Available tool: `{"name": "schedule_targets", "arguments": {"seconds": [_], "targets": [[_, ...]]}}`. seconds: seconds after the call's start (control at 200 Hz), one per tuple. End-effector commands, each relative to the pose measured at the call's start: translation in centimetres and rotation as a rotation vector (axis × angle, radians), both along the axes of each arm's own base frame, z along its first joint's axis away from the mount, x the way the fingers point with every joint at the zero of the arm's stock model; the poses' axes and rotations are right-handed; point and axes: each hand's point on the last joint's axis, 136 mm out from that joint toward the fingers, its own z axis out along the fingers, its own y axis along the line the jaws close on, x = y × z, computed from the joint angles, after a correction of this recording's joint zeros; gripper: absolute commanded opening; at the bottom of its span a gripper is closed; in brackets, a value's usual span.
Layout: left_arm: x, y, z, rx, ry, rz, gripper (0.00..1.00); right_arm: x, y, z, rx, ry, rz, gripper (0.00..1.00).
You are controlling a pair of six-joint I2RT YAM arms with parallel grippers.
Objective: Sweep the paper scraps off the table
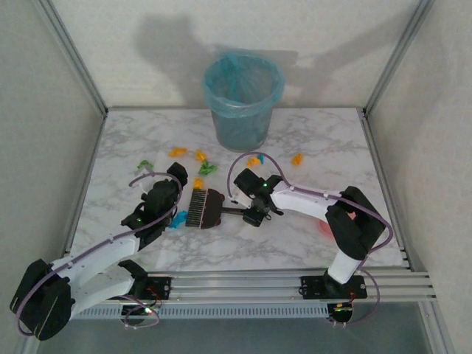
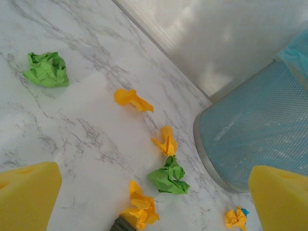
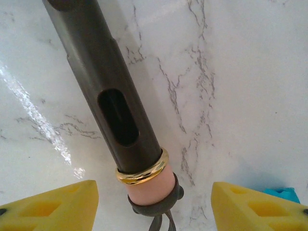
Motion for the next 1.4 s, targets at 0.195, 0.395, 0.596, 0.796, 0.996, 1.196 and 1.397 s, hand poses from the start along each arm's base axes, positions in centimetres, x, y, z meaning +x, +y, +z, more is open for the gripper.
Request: {"name": "schedule_targets", "arguments": {"seconds": [0.195,0.395,0.596,0.796,0.996,1.196,1.397], "targets": [[-0.4,1.0,-0.5,0.004,0.005,0.037,1.0,-1.1,-0.7,-2.0,-0.009,0.101,-0.024,0.6],[-0.6,1.3,-0.3,0.005,-0.004,0.049,1.0,-1.5,-0.6,-2.2,0.006,0.107,-0.004,0.56],[-0.7,1.4,-0.1,0.004,-0.01,0.052,1.0,-1.6,-0.9,-3.1,-0.026,0.121,-0.006,0.52],[-0.9,1.6,0.0,-0.002,-0.017,0.058,1.0,-1.3,-0.8,-3.0,-0.032,0.092,0.01,0.46],[-1.9,2.9,0.6,-0.035,-0.063,0.106,0.99,-1.3,-0.3,-2.6,-0.018,0.07,0.037,0.41],[-2.6,3.5,1.7,-0.055,-0.102,0.12,1.0,-1.2,0.6,-1.3,0.031,0.044,0.054,0.31],[-2.9,3.9,2.6,-0.051,-0.114,0.136,0.99,-1.6,1.3,0.1,0.073,0.038,0.067,0.2]]}}
